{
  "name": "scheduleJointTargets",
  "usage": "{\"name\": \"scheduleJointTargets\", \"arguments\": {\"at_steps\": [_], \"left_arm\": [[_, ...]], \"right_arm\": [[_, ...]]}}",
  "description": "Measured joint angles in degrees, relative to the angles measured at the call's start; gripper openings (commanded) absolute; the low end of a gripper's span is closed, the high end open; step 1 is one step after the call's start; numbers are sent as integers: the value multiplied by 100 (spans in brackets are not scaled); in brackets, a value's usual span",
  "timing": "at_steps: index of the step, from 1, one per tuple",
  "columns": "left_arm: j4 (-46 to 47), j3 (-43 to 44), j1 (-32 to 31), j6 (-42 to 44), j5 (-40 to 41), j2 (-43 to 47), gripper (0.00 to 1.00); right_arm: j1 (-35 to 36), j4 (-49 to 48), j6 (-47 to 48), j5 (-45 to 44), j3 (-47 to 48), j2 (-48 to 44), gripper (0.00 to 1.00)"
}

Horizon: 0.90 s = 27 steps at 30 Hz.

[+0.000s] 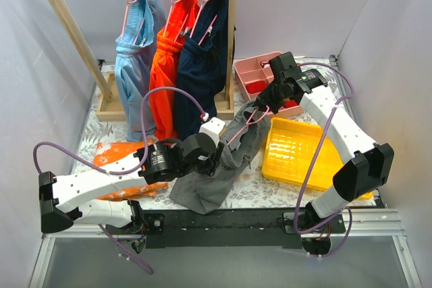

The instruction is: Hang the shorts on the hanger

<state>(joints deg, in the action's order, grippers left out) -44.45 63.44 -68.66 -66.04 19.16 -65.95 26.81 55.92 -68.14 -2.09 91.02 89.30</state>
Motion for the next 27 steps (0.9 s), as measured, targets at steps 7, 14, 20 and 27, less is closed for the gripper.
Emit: {"name": "scheduleJointTargets", "arguments": {"at_steps": [7, 14, 20, 27], "left_arm": [[721, -363, -428, 284, 754, 92, 15], [1320, -857, -743, 476, 1311, 109, 41], [1582, -1062, -743, 538, 1554, 190, 43], [1880, -1338, -745, 601, 1670, 267, 22]], "right_arm": [[-44, -4, -35, 151, 46, -2, 1], [-44, -15, -22, 367, 46, -17, 1], [-44, -28, -17, 494, 46, -114, 1], [-44, -31, -20, 566, 46, -146, 1]]}}
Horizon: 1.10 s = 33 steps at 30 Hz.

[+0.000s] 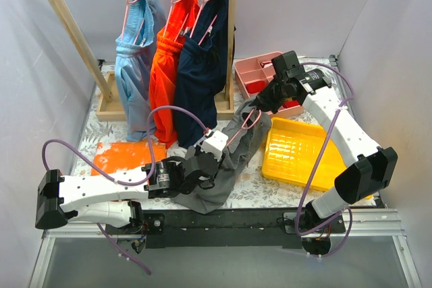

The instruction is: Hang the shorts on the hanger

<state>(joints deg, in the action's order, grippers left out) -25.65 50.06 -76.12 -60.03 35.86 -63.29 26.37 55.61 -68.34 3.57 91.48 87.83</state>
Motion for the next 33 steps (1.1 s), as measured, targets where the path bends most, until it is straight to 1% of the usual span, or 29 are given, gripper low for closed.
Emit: {"name": "scheduleJointTargets", "arguments": {"at_steps": [1, 2, 4, 6, 7, 8, 9, 10, 11, 14, 18, 23, 26, 29, 31, 33], "left_arm": [[35, -37, 0, 20, 13, -2, 8], [70, -74, 0, 31, 20, 0, 0], [96, -111, -4, 118, 4, 0, 0], [136, -138, -48, 219, -70, 31, 0], [136, -138, -55, 223, -96, 66, 0], [131, -138, -52, 223, -138, 136, 0], [127, -140, -52, 227, -184, 232, 0], [129, -140, -52, 221, -227, 341, 0], [125, -140, -50, 173, -225, 457, 0], [52, -138, -24, 72, -258, 756, 0], [-184, -131, -13, -136, -376, 964, 0], [-730, 61, -13, -313, -570, 1268, 0], [-1158, 518, -13, -363, -719, 1427, 0], [-1541, 1178, -13, -369, -890, 1606, 0], [-1823, 1779, -13, -341, -984, 1744, 0], [-2020, 2205, -13, -306, -1040, 1816, 0]], "right_arm": [[0, 0, 0, 13, 0, 0, 1], [0, 0, -2, 24, 0, 0, 1], [0, -11, -57, 66, 0, -2, 1], [2, -15, -87, 114, 0, -4, 10], [4, -17, -85, 120, 0, -9, 18], [4, -20, -81, 133, 0, -15, 39], [7, -24, -72, 149, 0, -28, 51], [7, -44, -20, 181, -4, -50, 62], [7, -66, 59, 212, -13, -85, 76], [7, -131, 374, 278, -22, -243, 90], [7, -341, 787, 291, -22, -457, 95], [7, -688, 1368, 267, -22, -684, 95], [11, -922, 1814, 96, -20, -870, 95], [17, -1202, 2269, -227, -13, -1071, 98], [22, -1386, 2498, -476, -17, -1178, 99], [22, -1670, 2704, -713, -90, -1294, 98]]}}
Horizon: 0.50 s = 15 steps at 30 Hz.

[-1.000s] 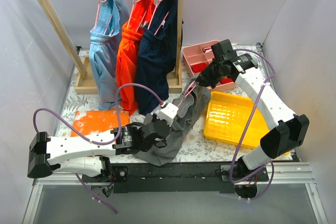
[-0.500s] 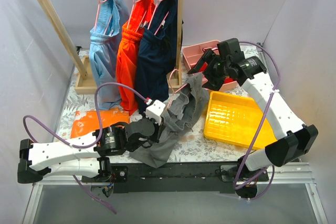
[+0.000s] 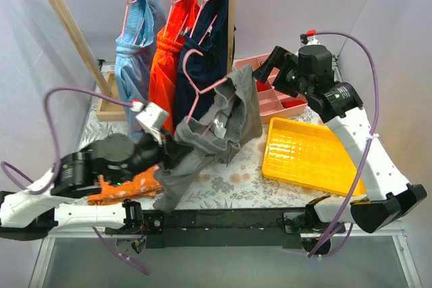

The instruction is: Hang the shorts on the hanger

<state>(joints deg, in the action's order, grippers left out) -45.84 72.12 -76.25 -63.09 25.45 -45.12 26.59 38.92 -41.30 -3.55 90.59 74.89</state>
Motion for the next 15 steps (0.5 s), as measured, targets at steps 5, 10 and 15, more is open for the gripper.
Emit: {"name": "scheduleJointTargets", "arguments": {"at_steps": [5, 10, 15], "left_arm": [[-472, 1228, 0, 192, -127, 50, 0], [-839, 1888, 0, 382, -223, 42, 0], [-1250, 2564, 0, 629, -459, -37, 0]], "right_arm": [[-254, -671, 267, -186, -275, -46, 99], [-610, -1331, 293, -79, -577, 175, 99], [-649, -2044, 295, 146, -608, 629, 99]]}}
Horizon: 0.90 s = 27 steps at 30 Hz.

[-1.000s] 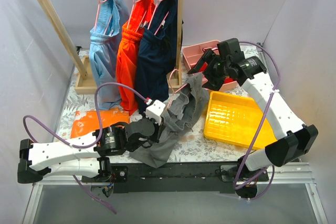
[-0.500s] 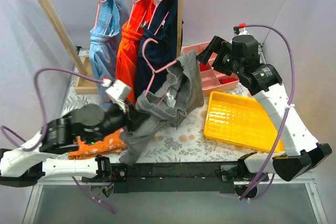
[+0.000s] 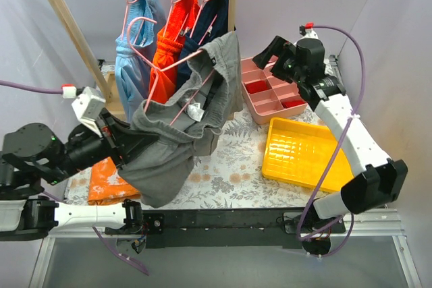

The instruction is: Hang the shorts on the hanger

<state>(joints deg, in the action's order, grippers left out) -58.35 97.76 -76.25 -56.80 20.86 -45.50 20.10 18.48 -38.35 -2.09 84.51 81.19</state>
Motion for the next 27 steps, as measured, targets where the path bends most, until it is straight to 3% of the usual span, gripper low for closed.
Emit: {"name": "scheduleJointTargets", "arguments": {"at_steps": [7, 13, 17, 23, 27], "left_arm": [[-188, 570, 9, 186, -61, 57, 0], [-358, 595, 212, 195, 175, 317, 0], [-531, 673, 435, 192, 273, 476, 0], [-643, 741, 1019, 197, 382, 706, 0], [-647, 730, 1384, 199, 400, 907, 0]], "right_arm": [[341, -662, -13, 308, 0, 796, 97], [1943, -1115, -195, 179, -702, 581, 96], [2549, -1163, -363, 87, -905, 389, 95], [3244, -1261, -553, -81, -568, 387, 95], [3823, -1266, -603, -72, 166, 802, 95]]}}
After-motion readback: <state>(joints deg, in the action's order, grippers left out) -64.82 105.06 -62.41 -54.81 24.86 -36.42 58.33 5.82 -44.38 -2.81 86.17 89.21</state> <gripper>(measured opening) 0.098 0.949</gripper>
